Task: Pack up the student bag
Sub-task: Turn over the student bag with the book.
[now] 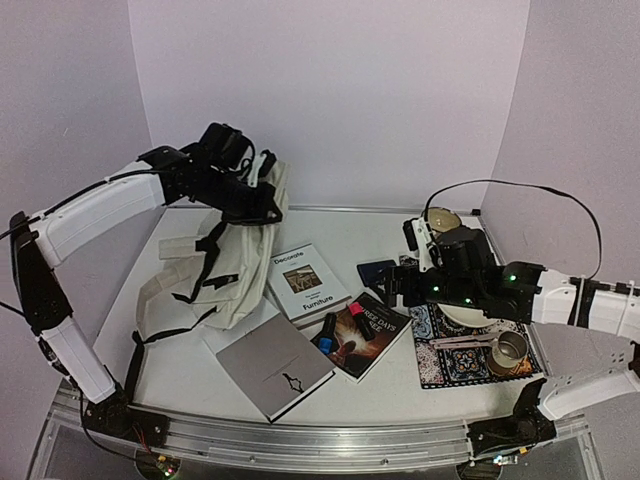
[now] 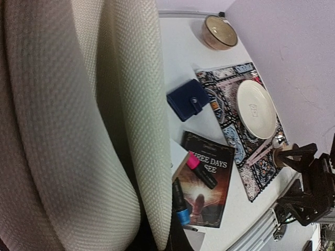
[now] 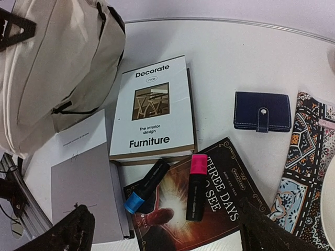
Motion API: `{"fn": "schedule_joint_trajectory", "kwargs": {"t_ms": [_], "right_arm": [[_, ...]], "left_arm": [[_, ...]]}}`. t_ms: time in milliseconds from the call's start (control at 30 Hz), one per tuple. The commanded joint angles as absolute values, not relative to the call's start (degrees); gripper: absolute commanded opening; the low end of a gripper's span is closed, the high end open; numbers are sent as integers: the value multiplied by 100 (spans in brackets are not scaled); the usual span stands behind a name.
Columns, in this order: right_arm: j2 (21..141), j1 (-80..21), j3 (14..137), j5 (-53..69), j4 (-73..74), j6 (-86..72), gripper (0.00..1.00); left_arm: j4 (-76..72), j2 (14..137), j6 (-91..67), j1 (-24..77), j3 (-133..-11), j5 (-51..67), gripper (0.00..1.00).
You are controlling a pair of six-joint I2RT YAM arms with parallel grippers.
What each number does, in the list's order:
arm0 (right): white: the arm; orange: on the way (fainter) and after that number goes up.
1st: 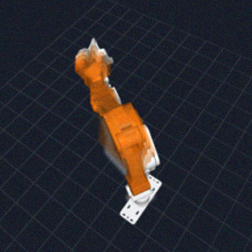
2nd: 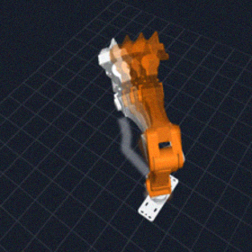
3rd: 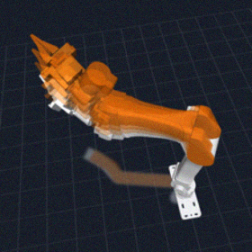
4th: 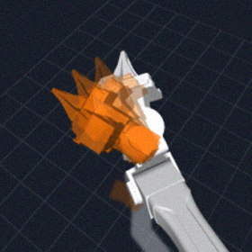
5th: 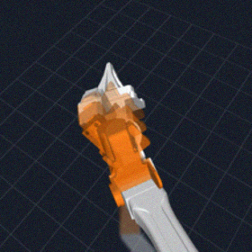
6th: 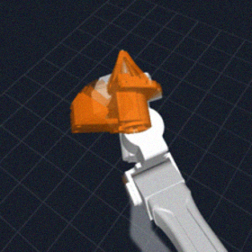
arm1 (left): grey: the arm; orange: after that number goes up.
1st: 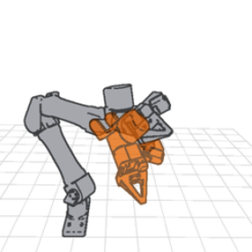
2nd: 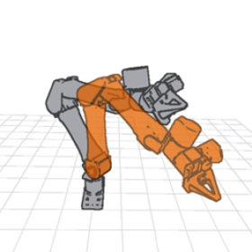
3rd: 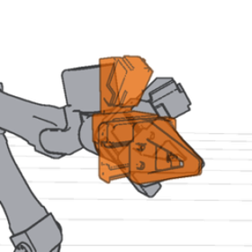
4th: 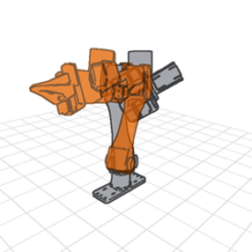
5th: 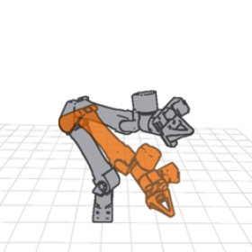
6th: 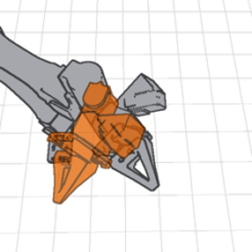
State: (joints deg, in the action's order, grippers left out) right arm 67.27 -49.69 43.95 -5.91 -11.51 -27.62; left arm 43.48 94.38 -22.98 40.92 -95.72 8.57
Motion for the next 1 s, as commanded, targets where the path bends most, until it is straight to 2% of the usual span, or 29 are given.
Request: {"fn": "schedule_joint_trajectory", "kwargs": {"t_ms": [0, 100, 333, 500, 600, 800, 967], "right_arm": [[6868, -5078, 4348, -747, -1280, -3389, 95], [6940, -5150, 4344, -732, -1363, -3597, 95], [7247, -5358, 4412, -709, -1582, -4023, 95], [7574, -5507, 4490, -850, -1815, -4322, 96], [7823, -5613, 4518, -999, -2075, -4561, 95], [8482, -5719, 4718, -1137, -2537, -4974, 87], [9012, -5746, 4982, -1333, -2721, -5176, 79]], "left_arm": [[2900, 9785, -2969, 4529, -9677, 1124, 0], [2441, 10065, -3182, 4732, -9765, 1244, 3], [2200, 10569, -3233, 4904, -10156, 1405, 44], [2199, 10231, -2933, 4897, -9904, 1119, 61], [2243, 9822, -2744, 4794, -9460, 876, 67], [2454, 9003, -2638, 4181, -8173, 1275, 68], [2611, 8409, -2516, 4047, -7262, 1383, 70]]}}
